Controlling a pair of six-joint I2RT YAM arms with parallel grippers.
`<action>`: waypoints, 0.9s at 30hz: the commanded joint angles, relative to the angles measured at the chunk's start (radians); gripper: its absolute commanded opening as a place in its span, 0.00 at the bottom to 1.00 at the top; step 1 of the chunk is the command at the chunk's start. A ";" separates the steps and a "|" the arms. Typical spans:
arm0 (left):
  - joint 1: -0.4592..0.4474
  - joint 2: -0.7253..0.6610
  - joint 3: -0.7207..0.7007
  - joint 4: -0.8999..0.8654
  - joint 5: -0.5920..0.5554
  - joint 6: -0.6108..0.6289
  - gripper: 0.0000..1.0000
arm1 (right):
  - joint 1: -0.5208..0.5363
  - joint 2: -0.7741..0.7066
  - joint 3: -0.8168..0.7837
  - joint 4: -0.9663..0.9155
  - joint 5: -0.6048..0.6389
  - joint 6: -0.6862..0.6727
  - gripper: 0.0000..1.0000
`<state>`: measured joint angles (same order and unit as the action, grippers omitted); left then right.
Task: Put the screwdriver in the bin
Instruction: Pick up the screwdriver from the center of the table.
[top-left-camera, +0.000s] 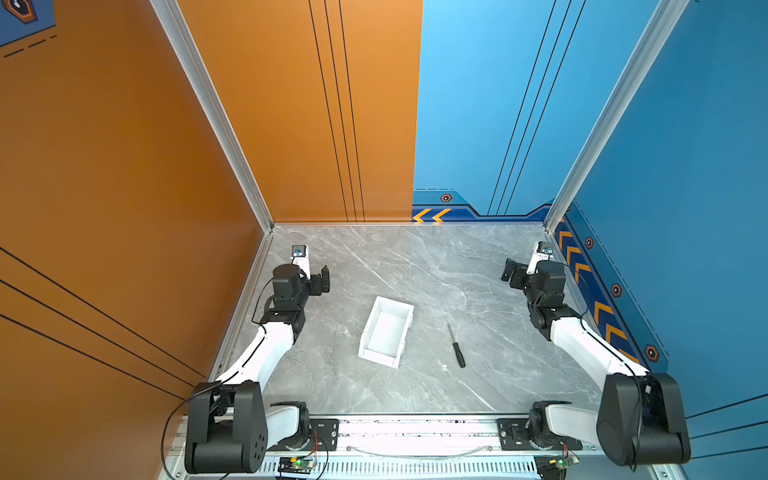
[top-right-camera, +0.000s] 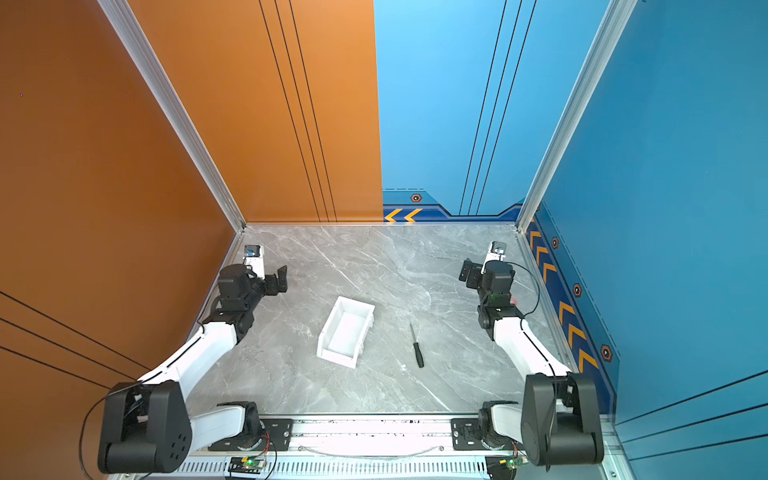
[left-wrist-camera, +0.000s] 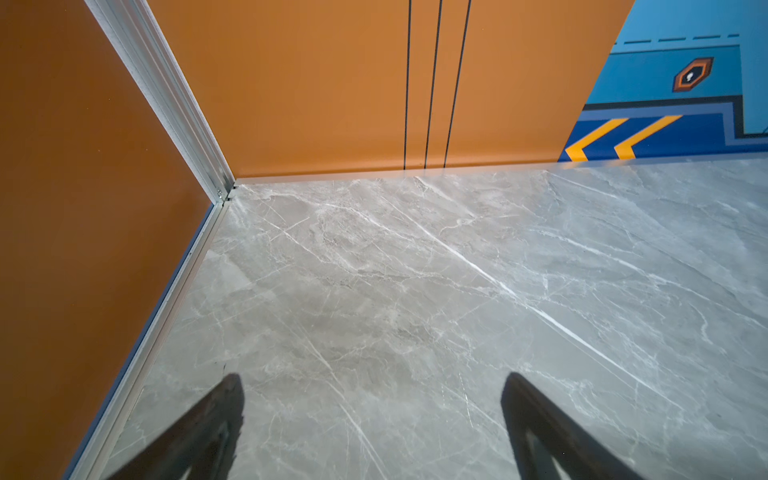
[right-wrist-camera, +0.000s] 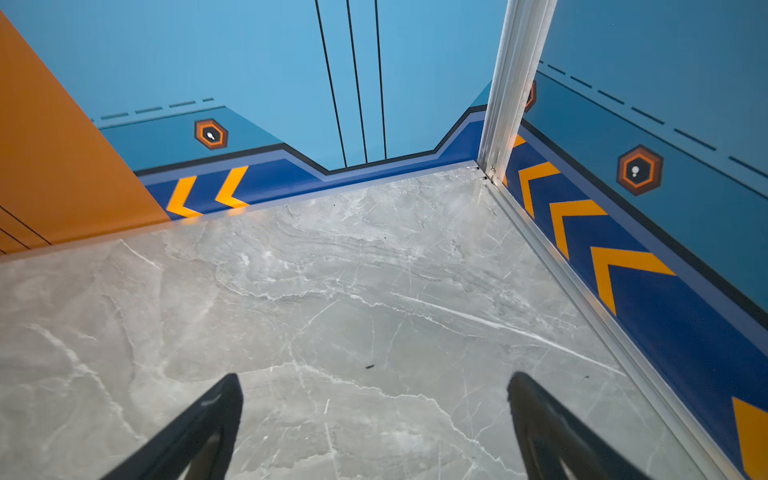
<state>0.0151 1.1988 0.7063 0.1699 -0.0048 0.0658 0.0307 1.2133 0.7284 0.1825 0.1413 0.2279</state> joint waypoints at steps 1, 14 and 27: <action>0.005 -0.048 0.130 -0.469 0.070 0.107 0.98 | -0.024 -0.105 0.092 -0.404 -0.028 0.269 1.00; -0.032 -0.112 0.453 -1.122 0.189 0.187 0.98 | 0.216 -0.475 0.048 -0.837 -0.138 0.377 0.83; -0.088 -0.178 0.428 -1.133 0.155 0.163 0.98 | 0.698 -0.152 0.009 -0.869 0.051 0.474 0.70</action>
<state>-0.0612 1.0126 1.1385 -0.9329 0.1432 0.2462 0.6846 1.0126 0.7597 -0.6693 0.1402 0.6708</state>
